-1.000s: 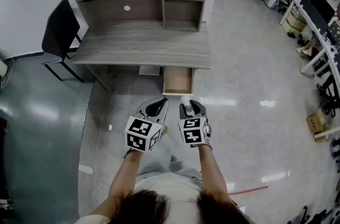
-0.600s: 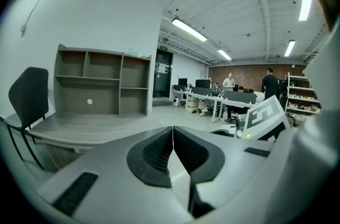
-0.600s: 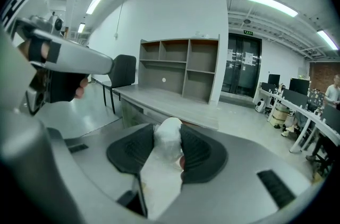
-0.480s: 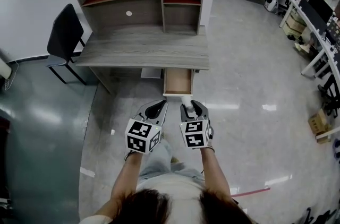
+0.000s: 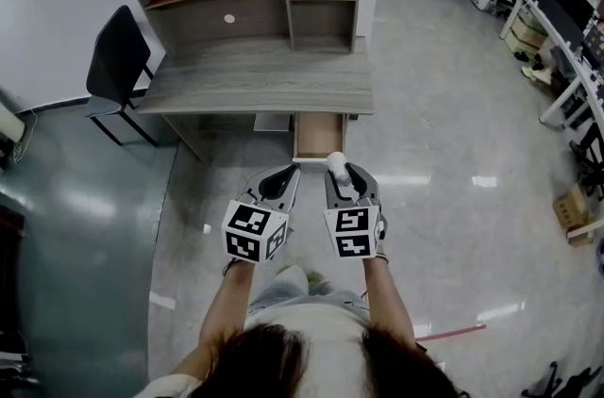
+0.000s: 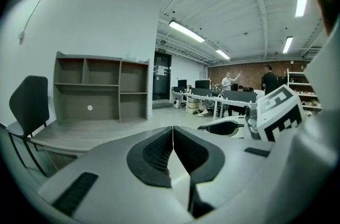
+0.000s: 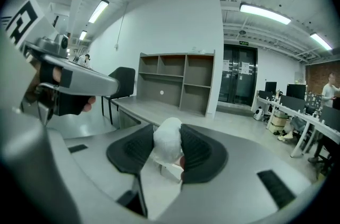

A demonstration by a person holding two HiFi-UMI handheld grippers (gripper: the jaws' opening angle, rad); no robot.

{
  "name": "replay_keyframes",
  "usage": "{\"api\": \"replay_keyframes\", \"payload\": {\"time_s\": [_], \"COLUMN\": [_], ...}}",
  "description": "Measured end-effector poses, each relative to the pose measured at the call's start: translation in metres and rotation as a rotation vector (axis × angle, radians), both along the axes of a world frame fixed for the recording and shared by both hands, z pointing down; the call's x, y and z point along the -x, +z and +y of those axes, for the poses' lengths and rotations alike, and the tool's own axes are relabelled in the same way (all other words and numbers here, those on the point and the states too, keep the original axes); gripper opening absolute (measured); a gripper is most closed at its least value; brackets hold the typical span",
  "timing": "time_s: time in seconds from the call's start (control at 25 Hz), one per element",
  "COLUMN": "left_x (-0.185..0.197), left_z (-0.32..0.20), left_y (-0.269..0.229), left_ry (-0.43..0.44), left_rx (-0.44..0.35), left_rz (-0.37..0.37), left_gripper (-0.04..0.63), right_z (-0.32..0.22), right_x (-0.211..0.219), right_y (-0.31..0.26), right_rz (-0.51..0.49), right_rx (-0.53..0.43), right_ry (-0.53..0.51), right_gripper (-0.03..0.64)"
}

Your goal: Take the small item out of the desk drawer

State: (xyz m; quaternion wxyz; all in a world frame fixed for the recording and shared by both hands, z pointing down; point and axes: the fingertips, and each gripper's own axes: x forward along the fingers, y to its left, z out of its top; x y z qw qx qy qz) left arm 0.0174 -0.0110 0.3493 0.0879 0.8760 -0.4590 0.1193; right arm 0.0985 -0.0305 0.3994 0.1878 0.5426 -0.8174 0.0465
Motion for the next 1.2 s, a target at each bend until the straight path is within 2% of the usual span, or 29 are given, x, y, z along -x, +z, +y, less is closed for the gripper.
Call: {"api": "replay_keyframes", "payload": {"time_s": [0.28,1.2], "left_x": [0.004,0.054], "left_z": [0.005,0.051], "left_y": [-0.002,-0.034], "left_ry": [0.019,0.052], "left_rx": [-0.001,-0.026], "left_rz": [-0.003,0.049], "left_gripper": [0.018,0.018], "right_z": [0.007,0.07], "right_x": [0.004,0.044], "right_y": [-0.018,-0.077], "right_rz": [-0.034,-0.006], "right_rx": [-0.051,-0.132], "right_ry": [0.018,0.076], "right_gripper": [0.164,0.164]}}
